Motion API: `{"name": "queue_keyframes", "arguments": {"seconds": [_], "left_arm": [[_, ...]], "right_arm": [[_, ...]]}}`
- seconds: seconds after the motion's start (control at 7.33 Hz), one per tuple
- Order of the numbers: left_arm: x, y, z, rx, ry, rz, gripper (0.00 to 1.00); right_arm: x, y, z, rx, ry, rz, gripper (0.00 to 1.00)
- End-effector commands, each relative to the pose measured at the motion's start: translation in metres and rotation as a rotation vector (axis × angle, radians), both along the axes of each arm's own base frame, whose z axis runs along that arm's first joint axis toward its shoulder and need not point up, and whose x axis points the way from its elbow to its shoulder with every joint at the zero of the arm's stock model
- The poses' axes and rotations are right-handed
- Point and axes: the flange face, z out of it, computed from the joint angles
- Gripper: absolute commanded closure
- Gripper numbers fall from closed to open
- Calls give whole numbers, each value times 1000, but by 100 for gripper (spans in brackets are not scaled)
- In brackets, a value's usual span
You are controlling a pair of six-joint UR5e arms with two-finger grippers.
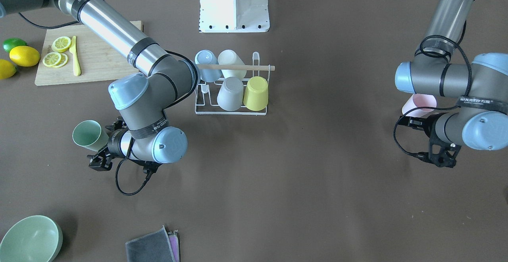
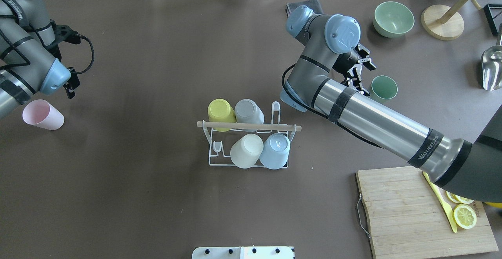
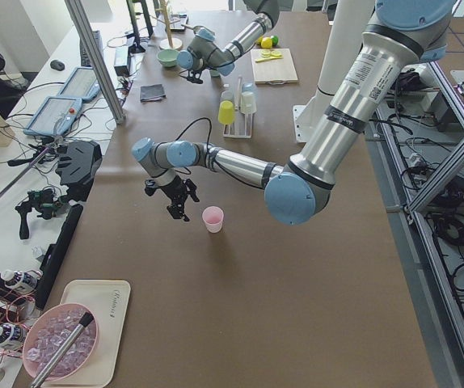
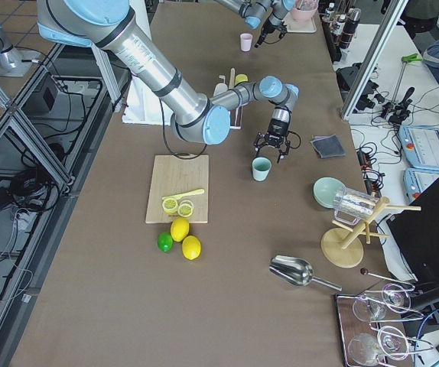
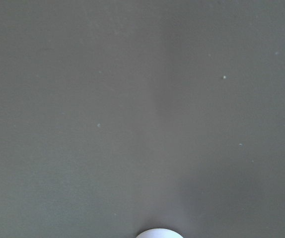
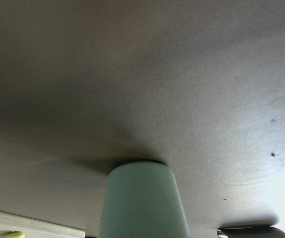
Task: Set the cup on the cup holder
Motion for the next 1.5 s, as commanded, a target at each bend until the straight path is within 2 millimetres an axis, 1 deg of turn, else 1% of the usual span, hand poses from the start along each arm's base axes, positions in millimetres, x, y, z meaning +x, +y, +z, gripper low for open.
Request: {"name": "queue_keyframes", "arguments": {"seconds": [0.0,0.14,0.27,0.41,0.68,0.82,0.95,1.09,1.23,1.36], "left_arm": [[11,11,13,9,-23,104,2],[9,11,22,23,-42,145,2],[8,12,24,14,-50,149,2],[15,16,31,2,-62,162,2],[21,10,26,12,-75,171,2],[29,2,21,-4,-83,175,2],[32,1,22,-13,-86,178,2],[34,4,23,-29,-95,185,2],[42,10,25,-40,-103,199,2],[50,17,27,-54,-111,215,2]], "right_arm": [[-1,4,12,-11,8,-11,1],[0,6,18,-15,12,-14,1],[0,9,24,-21,17,-19,1],[-4,16,33,-26,25,-30,1],[-6,24,45,-36,37,-39,1],[-4,27,53,-40,41,-41,1],[-4,28,55,-42,43,-41,1],[-2,29,59,-45,47,-41,1],[0,29,58,-36,47,-43,1],[7,36,62,-26,38,-44,1]]}}
